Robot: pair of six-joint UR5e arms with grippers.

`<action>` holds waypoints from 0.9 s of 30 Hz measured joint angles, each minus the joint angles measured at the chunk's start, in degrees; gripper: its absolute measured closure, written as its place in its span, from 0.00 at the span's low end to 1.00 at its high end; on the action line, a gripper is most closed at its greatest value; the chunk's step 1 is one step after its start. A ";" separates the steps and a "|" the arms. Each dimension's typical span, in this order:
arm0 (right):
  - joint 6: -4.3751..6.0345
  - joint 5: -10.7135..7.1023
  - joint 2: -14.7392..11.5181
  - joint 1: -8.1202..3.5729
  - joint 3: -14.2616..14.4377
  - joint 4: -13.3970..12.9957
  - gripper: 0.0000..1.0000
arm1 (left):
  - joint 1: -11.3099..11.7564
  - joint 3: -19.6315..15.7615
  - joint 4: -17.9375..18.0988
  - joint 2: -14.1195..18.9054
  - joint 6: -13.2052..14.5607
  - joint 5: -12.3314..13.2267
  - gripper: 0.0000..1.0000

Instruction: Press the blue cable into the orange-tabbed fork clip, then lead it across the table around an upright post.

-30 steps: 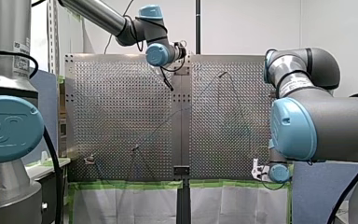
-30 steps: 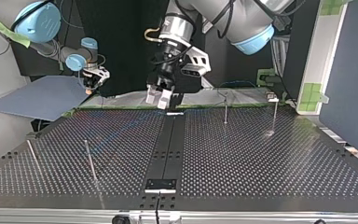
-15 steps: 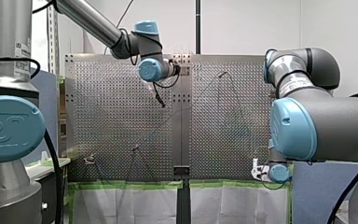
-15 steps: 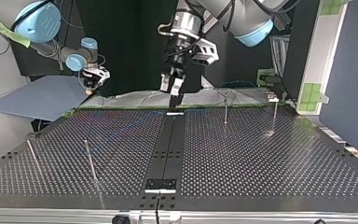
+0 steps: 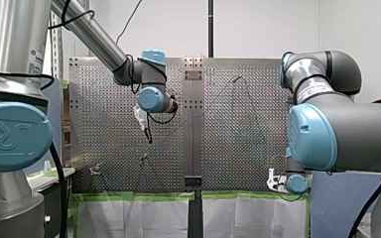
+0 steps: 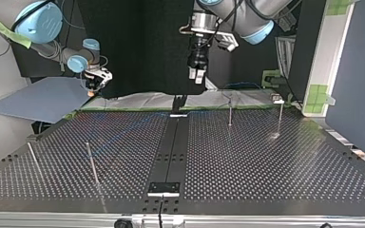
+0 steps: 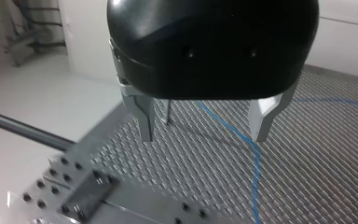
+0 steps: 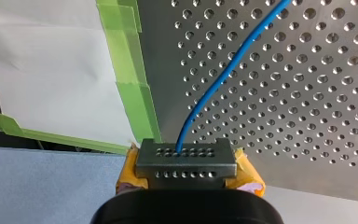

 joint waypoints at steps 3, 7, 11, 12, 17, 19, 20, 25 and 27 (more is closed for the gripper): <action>0.00 -0.03 -0.02 0.00 -0.02 0.09 1.00 | 0.57 -1.82 0.39 -0.19 0.85 -0.25 0.00; 0.00 -0.09 -0.08 0.03 -0.05 0.14 1.00 | 1.28 -4.17 0.78 -0.26 1.72 -0.43 0.00; 0.01 -0.10 -0.11 0.06 -0.05 0.18 1.00 | 2.02 -6.46 1.27 -0.33 2.14 -0.32 0.00; 0.01 -0.09 -0.11 0.07 -0.05 0.17 1.00 | 2.17 -6.98 1.46 -0.44 2.17 -0.24 0.00; 0.04 -0.05 -0.16 0.03 -0.06 0.12 1.00 | 2.73 -10.02 3.22 -2.44 2.56 0.58 0.00; 0.04 -0.04 -0.17 0.02 -0.12 0.11 1.00 | 2.79 -10.97 4.11 -3.32 3.11 0.71 0.00; 0.05 -0.04 -0.19 0.01 -0.15 0.12 1.00 | 2.80 -11.63 4.68 -3.94 3.48 0.81 0.00; 0.07 -0.07 -0.25 -0.02 -0.29 0.19 1.00 | 2.87 -14.47 7.52 -6.78 4.45 1.92 0.00; 0.08 -0.08 -0.25 -0.07 -0.31 0.20 1.00 | 2.94 -15.43 8.79 -8.04 4.91 2.57 0.00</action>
